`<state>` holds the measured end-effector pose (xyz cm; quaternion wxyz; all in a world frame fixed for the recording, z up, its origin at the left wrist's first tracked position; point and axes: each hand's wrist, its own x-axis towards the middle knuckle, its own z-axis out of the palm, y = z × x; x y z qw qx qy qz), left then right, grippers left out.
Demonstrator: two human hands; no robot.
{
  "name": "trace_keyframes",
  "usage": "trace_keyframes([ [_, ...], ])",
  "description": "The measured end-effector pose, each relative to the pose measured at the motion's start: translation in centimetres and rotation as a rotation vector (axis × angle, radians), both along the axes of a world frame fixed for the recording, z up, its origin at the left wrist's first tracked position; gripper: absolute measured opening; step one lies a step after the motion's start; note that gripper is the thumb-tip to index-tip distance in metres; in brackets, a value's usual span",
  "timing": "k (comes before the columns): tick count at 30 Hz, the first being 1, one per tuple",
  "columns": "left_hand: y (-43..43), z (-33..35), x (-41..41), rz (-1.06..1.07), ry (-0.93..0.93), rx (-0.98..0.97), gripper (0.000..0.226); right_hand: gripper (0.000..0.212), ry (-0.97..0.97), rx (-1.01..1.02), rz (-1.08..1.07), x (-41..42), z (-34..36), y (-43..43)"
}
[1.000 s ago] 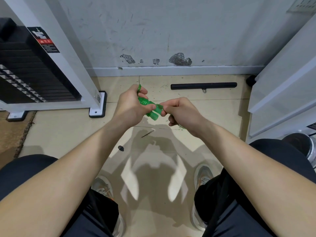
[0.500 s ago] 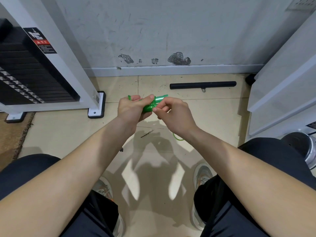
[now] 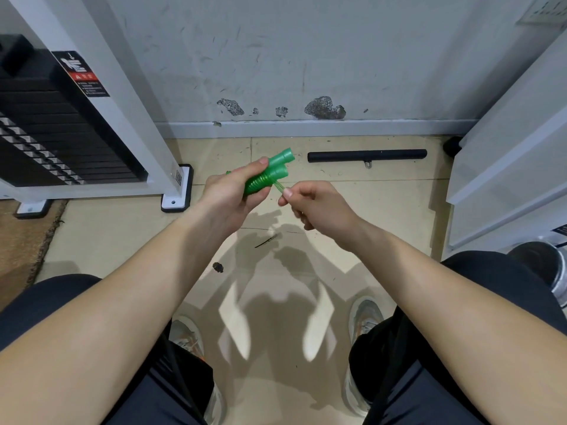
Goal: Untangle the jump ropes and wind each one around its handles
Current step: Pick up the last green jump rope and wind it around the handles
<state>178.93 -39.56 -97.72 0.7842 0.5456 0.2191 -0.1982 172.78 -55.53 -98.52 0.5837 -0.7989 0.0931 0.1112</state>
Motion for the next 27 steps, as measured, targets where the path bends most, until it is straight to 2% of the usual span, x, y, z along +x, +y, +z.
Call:
trace_keyframes([
  [2, 0.4, 0.5, 0.3, -0.081, 0.014, -0.031, 0.02, 0.021, 0.016, 0.034, 0.007, 0.4, 0.4, -0.9],
  [4, 0.8, 0.9, 0.5, -0.16, -0.006, -0.038, 0.019, 0.015, 0.022, 0.1, -0.013, 0.7, 0.8, -1.6],
  [10, 1.1, 1.2, 0.5, -0.216, -0.11, 0.052, 0.037, 0.005, 0.016, 0.233, -0.075, 0.6, 1.2, -2.3],
  [20, 0.7, 0.7, -0.1, -0.207, -0.079, -0.032, 0.042, 0.009, -0.035, 0.031, -0.09, 0.5, 0.8, -1.8],
  [22, 0.8, 0.5, 0.2, -0.117, -0.109, -0.028, 0.036, 0.015, -0.046, -0.031, -0.04, 0.6, 0.9, -2.0],
  [24, 0.9, 0.2, 0.6, -0.017, -0.132, 0.001, 0.039, 0.021, -0.067, -0.105, 0.109, 0.3, 1.3, -1.8],
  [27, 0.7, -0.3, 0.2, 0.034, -0.155, 0.124, 0.043, 0.022, -0.089, -0.067, 0.308, -0.4, 1.7, -0.5],
])
